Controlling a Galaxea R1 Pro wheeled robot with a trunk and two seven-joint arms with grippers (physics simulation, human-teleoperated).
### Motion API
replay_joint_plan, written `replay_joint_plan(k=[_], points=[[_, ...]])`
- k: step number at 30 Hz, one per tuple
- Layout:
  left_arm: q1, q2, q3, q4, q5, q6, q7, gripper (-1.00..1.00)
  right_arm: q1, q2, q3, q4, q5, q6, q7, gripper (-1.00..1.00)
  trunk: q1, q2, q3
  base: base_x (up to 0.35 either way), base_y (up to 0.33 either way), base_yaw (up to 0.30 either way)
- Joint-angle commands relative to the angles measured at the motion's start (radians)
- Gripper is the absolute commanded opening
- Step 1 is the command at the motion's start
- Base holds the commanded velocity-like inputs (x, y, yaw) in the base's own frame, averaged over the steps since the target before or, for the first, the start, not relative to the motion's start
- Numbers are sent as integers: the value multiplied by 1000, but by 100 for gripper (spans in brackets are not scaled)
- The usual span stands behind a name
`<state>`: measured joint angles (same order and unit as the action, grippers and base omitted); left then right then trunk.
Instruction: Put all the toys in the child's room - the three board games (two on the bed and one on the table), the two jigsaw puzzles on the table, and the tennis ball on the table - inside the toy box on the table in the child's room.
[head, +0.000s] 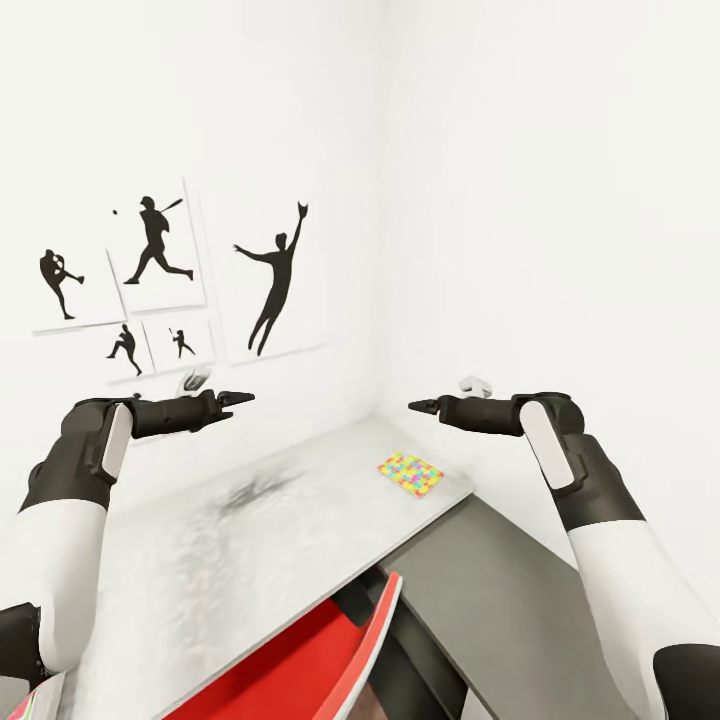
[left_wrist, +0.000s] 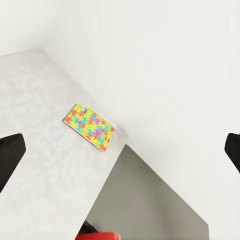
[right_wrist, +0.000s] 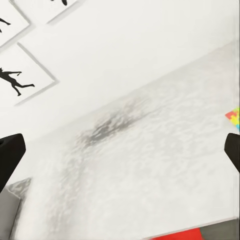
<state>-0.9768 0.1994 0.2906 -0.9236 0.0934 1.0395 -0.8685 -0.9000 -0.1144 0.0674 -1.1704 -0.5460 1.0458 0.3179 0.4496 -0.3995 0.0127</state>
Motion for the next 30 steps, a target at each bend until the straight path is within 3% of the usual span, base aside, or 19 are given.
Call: replay_joint_plan(k=[1, 13, 30], points=[[0, 0, 1, 0, 6, 8, 2, 100, 0, -1, 1, 0, 11, 1, 10, 100, 0, 0, 0, 49, -127, -114], [0, 0, 1, 0, 6, 8, 2, 100, 0, -1, 0, 0, 11, 1, 10, 100, 0, 0, 2, 46, -81, -36], [0, 0, 1, -1, 6, 8, 2, 100, 0, 1, 0, -1, 11, 1, 10, 100, 0, 0, 6, 48, 32, -52]])
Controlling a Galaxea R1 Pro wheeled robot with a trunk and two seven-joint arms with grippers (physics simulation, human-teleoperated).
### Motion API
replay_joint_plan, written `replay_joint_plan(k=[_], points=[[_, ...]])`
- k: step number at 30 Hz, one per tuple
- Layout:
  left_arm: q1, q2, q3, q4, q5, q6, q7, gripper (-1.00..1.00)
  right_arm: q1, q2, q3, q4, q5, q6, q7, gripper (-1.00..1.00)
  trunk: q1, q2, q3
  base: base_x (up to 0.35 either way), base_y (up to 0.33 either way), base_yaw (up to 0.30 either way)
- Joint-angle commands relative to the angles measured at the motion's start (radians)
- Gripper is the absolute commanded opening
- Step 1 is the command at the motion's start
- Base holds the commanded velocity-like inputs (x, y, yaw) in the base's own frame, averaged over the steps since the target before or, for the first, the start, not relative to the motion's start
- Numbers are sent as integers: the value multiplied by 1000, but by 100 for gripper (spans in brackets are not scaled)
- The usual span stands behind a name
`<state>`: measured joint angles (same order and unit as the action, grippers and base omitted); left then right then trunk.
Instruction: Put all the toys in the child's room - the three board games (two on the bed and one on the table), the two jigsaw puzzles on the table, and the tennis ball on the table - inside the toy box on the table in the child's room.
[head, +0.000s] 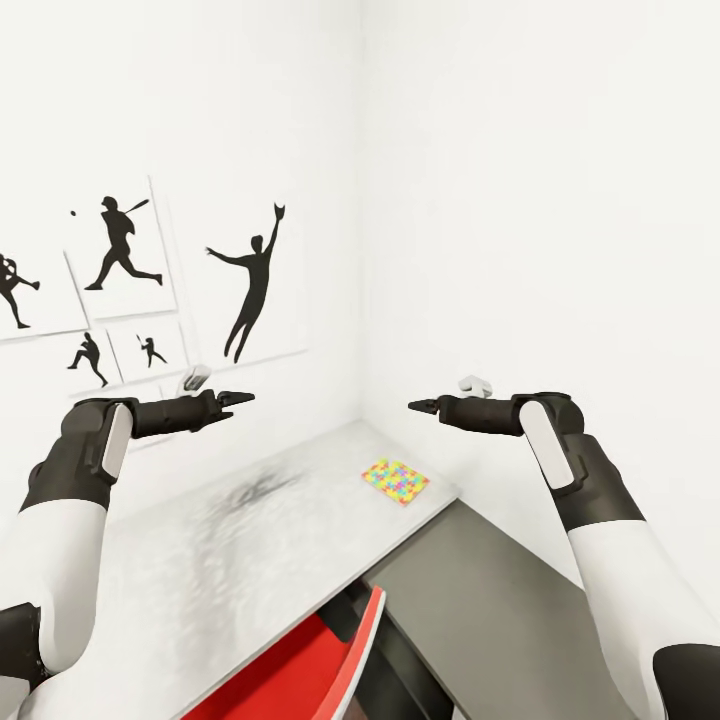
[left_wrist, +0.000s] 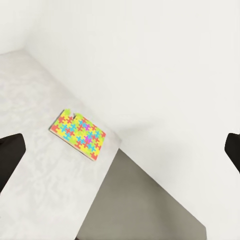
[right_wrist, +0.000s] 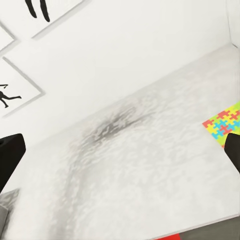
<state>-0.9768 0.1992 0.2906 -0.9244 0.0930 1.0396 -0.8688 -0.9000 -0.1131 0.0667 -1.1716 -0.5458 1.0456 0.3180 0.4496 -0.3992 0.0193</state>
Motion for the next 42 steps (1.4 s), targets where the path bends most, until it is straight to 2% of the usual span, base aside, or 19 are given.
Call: replay_joint_plan(k=[1, 21, 42], points=[[0, 0, 1, 0, 7, 8, 2, 100, 0, -1, 1, 0, 10, 2, 10, 100, 0, -1, 0, 16, 13, -9], [0, 0, 1, 0, 7, 8, 3, 100, -2, 0, 1, 0, 12, 2, 10, 100, 0, -1, 0, 6, 60, -2], [0, 0, 1, -2, 6, 8, 2, 100, -2, -2, 1, 0, 10, 2, 10, 100, 0, -1, 0, 82, 2, 0]])
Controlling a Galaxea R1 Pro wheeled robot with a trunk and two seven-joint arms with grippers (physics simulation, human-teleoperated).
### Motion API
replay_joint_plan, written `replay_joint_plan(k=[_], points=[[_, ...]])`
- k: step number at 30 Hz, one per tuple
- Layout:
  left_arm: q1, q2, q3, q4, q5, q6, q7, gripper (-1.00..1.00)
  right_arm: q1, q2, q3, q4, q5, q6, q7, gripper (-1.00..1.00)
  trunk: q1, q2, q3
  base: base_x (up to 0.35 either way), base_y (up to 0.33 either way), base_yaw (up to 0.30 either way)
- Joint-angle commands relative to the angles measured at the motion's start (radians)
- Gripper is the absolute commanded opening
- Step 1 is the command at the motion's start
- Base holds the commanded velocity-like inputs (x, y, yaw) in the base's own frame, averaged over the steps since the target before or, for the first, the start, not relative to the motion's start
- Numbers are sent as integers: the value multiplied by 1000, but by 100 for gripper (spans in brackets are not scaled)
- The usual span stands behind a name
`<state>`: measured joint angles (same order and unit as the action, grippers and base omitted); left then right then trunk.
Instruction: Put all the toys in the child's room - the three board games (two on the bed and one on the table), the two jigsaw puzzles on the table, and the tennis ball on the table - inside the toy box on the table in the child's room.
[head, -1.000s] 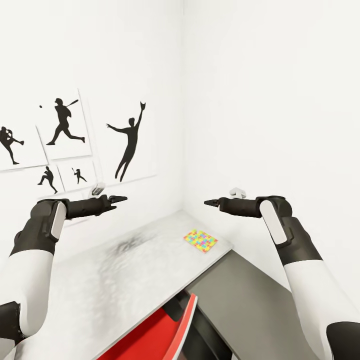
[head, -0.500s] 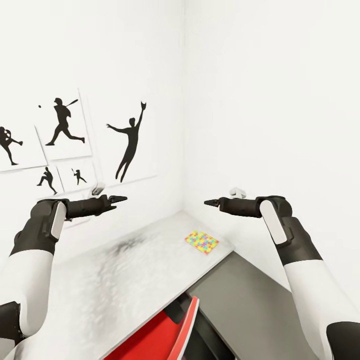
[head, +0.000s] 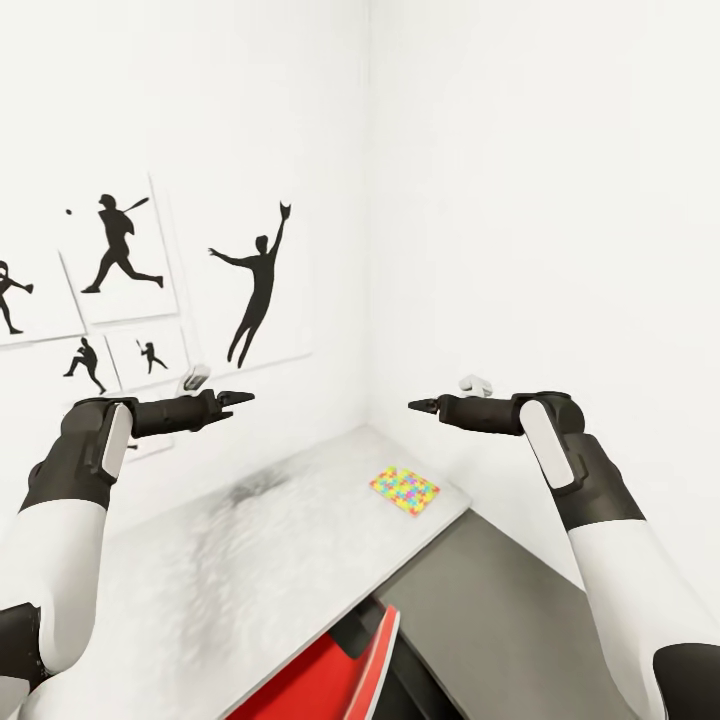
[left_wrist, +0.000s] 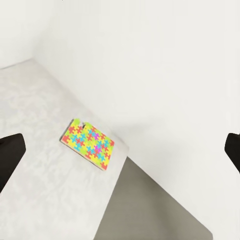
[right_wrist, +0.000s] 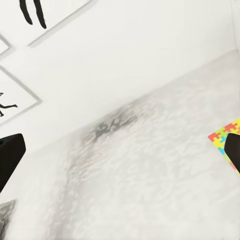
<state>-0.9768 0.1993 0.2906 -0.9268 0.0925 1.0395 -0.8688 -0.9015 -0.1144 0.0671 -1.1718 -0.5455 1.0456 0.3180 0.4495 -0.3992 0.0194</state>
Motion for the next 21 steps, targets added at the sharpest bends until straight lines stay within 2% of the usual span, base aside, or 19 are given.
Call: replay_joint_plan(k=[1, 21], points=[[0, 0, 1, 0, 7, 8, 2, 100, 0, -1, 1, 0, 10, 2, 10, 100, 1, -1, 0, 61, 0, 0], [0, 0, 1, 0, 7, 8, 2, 100, 0, -1, 2, 0, 10, 2, 10, 100, 1, -1, 0, 14, 0, 0]])
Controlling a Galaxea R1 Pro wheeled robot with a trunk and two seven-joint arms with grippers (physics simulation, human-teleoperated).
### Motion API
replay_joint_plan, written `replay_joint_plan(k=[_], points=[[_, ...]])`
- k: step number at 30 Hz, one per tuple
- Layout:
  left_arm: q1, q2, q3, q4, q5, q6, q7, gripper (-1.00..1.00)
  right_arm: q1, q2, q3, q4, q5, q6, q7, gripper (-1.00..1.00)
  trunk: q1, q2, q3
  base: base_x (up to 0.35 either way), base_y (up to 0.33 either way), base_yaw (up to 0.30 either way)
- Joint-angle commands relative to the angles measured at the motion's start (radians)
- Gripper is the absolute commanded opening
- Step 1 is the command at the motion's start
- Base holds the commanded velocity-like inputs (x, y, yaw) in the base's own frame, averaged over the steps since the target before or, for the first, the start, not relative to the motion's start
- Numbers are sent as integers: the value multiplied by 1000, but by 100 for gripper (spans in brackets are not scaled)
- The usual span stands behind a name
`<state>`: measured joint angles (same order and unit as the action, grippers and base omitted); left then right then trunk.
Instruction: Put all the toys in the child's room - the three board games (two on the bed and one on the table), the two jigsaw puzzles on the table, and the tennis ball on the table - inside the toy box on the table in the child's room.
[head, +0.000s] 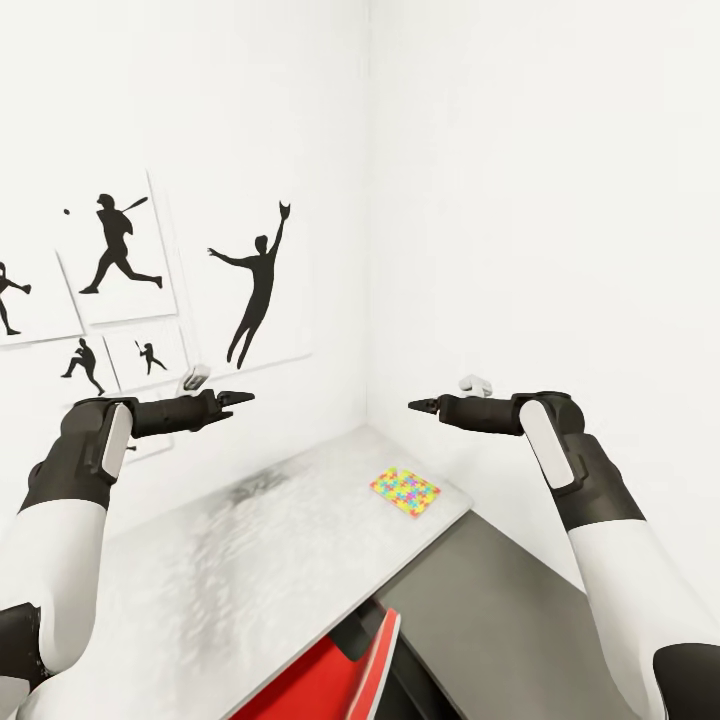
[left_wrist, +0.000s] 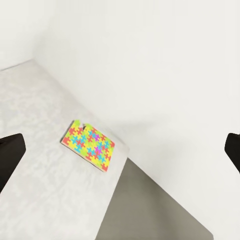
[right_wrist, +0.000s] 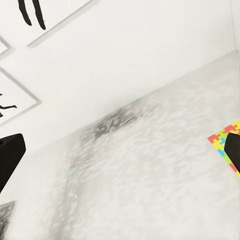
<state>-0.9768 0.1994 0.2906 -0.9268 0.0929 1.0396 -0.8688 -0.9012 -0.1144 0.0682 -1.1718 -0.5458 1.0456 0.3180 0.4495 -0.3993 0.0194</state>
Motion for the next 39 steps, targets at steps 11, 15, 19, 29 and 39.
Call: replay_joint_plan(k=[11, 15, 19, 29, 39], points=[[0, -1, 1, 0, 5, 8, 2, 100, 0, -1, 1, 0, 10, 2, 10, 100, 0, -1, 0, 90, 40, 0], [0, -1, 1, -1, 5, 8, 2, 100, -1, -1, 1, 0, 11, 2, 10, 100, 0, -1, 0, 34, 14, 0], [0, -1, 1, -1, 5, 8, 2, 100, -1, -1, 0, 0, 11, 2, 10, 100, 0, -1, 0, 12, 5, 0], [0, -1, 0, -23, 7, 8, 2, 100, -1, -2, -1, 0, 11, 2, 10, 100, 0, -1, 0, 3, 1, 0], [0, 0, 0, -28, 7, 8, 2, 100, -2, -3, -1, 0, 8, 2, 12, 100, 0, -1, 0, 0, 0, 0]])
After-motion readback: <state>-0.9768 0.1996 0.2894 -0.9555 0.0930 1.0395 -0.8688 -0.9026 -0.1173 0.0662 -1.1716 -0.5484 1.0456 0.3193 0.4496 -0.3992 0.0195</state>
